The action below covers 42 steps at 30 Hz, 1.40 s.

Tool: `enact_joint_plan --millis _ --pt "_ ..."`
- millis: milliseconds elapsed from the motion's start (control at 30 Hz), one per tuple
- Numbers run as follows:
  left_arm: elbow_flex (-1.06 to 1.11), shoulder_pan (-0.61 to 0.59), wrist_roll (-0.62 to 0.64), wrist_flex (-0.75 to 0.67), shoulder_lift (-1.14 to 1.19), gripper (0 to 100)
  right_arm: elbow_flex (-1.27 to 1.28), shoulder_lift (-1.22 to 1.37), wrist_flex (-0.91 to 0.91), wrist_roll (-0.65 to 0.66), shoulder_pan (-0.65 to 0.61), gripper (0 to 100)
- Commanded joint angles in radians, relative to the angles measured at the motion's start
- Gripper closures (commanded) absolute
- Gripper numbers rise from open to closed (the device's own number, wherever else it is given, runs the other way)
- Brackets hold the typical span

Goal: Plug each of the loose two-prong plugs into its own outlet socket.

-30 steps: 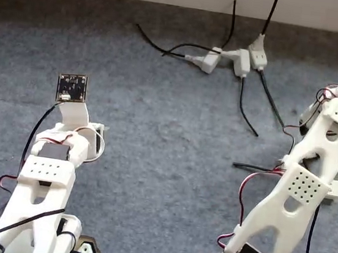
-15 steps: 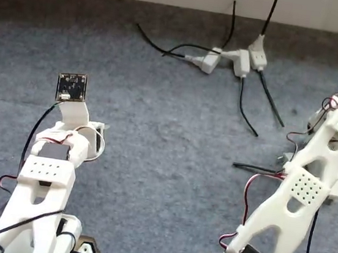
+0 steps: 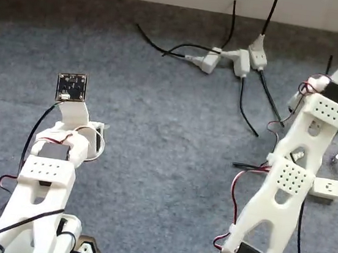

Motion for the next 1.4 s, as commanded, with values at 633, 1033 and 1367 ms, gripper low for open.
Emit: enact_joint_plan --millis 633,1033,1367 --pt "-0.004 -0.048 0.008 -0.031 -0.021 80 1.31 -0.858 -0.189 -0.153 -0.791 91.3" --pt "-0.005 -0.087 0.02 -0.035 -0.021 80 1.721 -0.865 -0.618 -0.15 -0.881 89.1" --pt "-0.005 -0.067 0.029 -0.037 -0.021 80 1.709 -0.868 -0.599 -0.051 -0.967 71.7"
